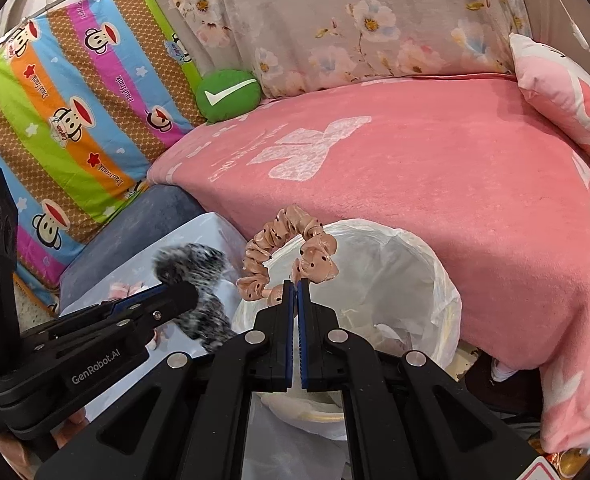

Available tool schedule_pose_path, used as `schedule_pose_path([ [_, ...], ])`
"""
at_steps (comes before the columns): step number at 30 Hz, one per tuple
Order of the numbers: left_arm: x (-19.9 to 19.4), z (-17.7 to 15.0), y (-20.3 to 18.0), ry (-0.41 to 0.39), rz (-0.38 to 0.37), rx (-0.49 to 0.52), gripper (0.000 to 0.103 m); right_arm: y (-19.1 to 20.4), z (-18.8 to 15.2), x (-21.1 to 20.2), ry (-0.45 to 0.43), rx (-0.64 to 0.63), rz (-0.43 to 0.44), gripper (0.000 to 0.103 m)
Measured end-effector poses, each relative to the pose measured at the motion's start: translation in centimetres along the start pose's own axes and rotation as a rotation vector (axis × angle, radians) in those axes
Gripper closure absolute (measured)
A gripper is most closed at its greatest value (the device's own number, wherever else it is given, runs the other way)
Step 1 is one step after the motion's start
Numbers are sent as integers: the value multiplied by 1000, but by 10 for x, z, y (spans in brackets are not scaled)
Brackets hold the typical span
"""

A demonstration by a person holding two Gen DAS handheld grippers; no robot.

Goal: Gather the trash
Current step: 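Carry both scrunchies over the wastebasket and open both tools to drop them, then move both tools back to the pink cloth and white glove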

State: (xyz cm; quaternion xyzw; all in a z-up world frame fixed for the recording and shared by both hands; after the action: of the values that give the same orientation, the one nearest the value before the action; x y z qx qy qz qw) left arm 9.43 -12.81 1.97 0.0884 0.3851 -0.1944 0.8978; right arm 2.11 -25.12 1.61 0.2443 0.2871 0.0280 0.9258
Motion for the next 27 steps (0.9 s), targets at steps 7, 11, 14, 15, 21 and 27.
schedule_pose_path([
  [7, -3, 6, -4, -51, 44, -9, 36, -8, 6, 5, 2, 2, -18, 94],
  [11, -1, 6, 0, -50, 59, -18, 36, -8, 6, 8, 2, 6, -17, 94],
  [14, 0, 4, 5, -42, 64, -29, 36, -6, 4, 10, 8, 5, -12, 94],
  [15, 1, 4, 6, -42, 66, -32, 36, -5, 4, 11, 10, 3, -11, 94],
  [21, 1, 0, 13, -35, 76, -49, 36, 5, -1, 14, 24, -11, -2, 86],
  [27, 1, -4, 24, -24, 82, -80, 36, 14, -3, 15, 27, -21, 5, 77],
])
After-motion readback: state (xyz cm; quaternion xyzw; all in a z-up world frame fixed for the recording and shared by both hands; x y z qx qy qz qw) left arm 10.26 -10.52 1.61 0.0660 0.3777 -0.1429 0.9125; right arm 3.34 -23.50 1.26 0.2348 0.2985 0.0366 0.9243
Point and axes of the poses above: each gripper's, at about its wrist camera, not at the fingertips, and x roughly the way its jaws point, y to its left, z to its top, the point moved 1 cm from there along x, roughly the way its jaws point, and after that the axes turned 14 degrees about z, right-handed, at the moved point
